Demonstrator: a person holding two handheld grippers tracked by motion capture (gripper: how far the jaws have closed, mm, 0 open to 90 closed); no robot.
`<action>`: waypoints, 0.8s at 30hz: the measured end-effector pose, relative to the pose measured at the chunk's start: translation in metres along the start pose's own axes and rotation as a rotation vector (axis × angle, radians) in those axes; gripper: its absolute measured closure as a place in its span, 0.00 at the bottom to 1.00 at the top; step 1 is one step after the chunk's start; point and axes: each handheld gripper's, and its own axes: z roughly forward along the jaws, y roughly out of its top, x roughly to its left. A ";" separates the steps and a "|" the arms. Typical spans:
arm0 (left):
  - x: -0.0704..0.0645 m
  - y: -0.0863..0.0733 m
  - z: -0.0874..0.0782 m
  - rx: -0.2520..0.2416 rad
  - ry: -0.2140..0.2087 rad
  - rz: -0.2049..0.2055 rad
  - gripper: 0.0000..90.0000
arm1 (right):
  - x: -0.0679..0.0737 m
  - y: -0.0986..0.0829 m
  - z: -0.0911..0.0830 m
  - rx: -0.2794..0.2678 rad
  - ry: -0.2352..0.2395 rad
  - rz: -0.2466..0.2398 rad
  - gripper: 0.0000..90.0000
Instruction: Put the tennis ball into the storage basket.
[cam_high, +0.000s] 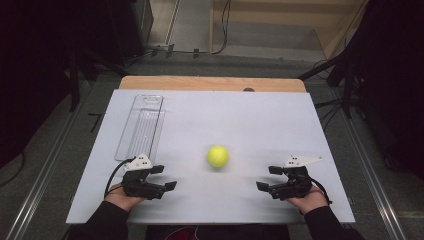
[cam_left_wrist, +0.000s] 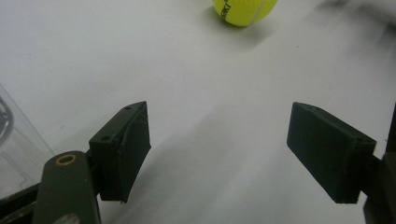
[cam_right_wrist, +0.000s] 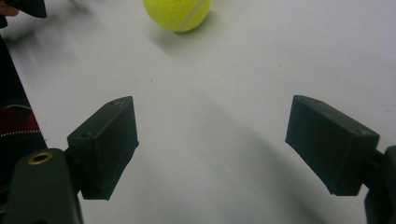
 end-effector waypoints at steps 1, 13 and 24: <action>0.000 0.000 0.000 0.000 0.000 0.000 0.24 | 0.000 0.000 -0.001 -0.001 -0.003 -0.001 0.16; 0.000 0.000 0.000 -0.003 -0.002 0.000 0.24 | 0.000 0.000 -0.001 -0.002 -0.010 -0.005 0.16; 0.000 0.000 0.000 -0.009 -0.011 -0.009 0.24 | 0.000 0.000 -0.001 -0.005 -0.015 -0.009 0.16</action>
